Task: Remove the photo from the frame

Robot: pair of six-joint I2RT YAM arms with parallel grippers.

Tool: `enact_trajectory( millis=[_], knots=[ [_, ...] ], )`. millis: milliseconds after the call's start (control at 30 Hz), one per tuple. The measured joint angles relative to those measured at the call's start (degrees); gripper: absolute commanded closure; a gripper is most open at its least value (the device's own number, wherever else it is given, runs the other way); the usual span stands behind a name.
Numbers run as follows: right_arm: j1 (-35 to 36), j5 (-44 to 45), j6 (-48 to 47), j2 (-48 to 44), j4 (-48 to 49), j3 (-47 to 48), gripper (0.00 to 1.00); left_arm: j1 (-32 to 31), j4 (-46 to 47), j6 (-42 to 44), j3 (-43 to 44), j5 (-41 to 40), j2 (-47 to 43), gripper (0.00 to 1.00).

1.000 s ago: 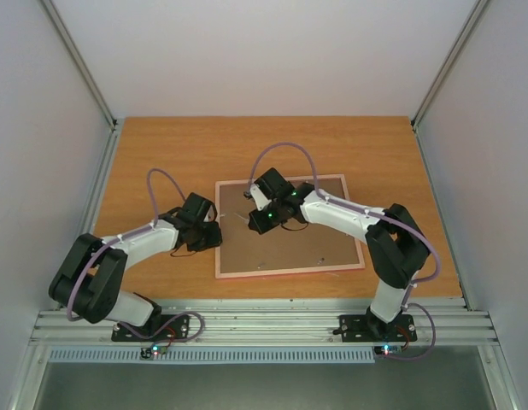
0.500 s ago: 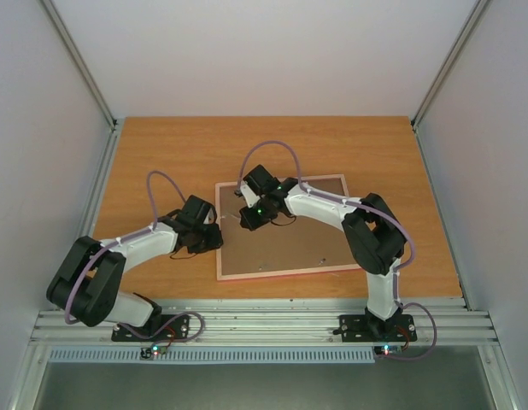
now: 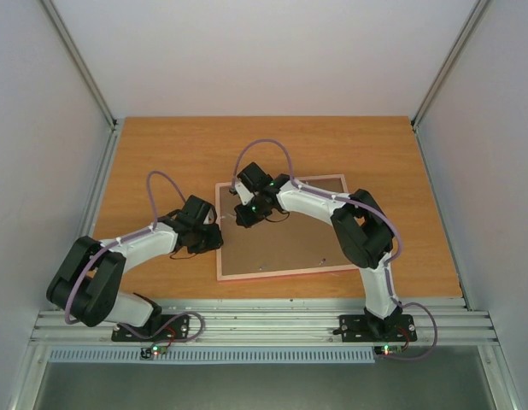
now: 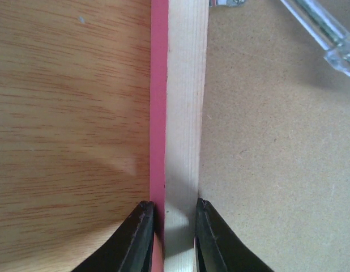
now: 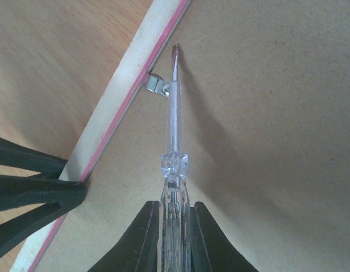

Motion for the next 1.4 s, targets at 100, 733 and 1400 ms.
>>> enact_trajectory(
  millis=[100,733,1400],
  knots=[
    [0.0,-0.3,-0.2,0.9,-0.1,0.8,0.99,0.0,0.0,0.0,0.0,0.0,0.0,0.79],
    [0.6,-1.8,-2.0,1.0,-2.3,1.2,0.99,0.0,0.0,0.0,0.0,0.0,0.1,0.79],
    [1.6,-1.0,-3.8,-1.6,-4.7,-1.3,0.99,0.0,0.0,0.2,0.0,0.0,0.1,0.78]
  ],
)
